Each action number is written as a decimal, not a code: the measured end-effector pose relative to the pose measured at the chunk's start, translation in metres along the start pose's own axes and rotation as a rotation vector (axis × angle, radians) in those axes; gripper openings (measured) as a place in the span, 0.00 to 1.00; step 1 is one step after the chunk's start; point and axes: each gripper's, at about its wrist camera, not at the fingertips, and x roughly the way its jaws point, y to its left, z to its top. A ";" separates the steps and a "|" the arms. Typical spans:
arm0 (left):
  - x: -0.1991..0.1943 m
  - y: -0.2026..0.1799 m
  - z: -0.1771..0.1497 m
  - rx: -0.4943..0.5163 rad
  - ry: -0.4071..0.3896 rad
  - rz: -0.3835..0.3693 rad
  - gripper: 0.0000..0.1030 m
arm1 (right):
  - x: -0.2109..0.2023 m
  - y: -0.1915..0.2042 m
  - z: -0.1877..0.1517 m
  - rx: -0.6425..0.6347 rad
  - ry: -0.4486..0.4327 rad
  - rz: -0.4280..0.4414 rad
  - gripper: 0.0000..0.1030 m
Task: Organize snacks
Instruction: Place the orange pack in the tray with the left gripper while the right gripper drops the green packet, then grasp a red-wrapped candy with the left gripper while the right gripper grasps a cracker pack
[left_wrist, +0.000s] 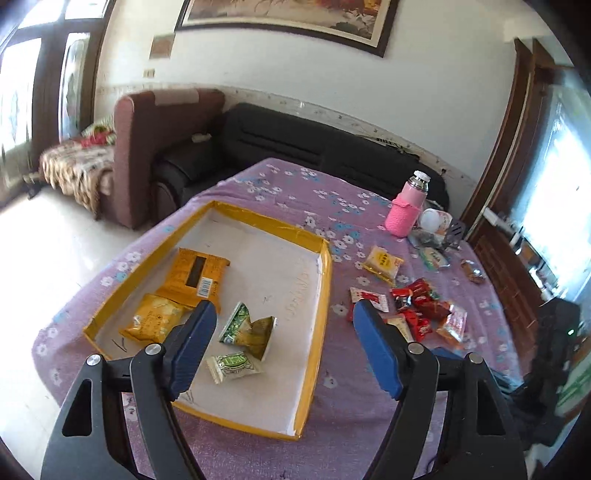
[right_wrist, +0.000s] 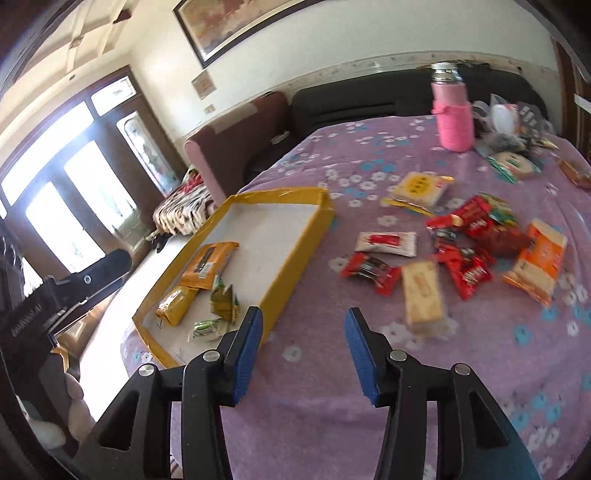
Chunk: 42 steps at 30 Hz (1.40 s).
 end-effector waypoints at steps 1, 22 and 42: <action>-0.004 -0.006 -0.002 0.025 -0.022 0.024 0.75 | -0.005 -0.005 -0.002 0.008 -0.008 -0.006 0.47; 0.014 -0.036 -0.023 0.080 0.088 -0.081 0.77 | -0.041 -0.125 -0.002 0.226 -0.074 -0.166 0.57; 0.082 -0.057 -0.023 0.087 0.257 -0.207 0.77 | 0.105 -0.072 0.019 -0.071 0.119 -0.310 0.37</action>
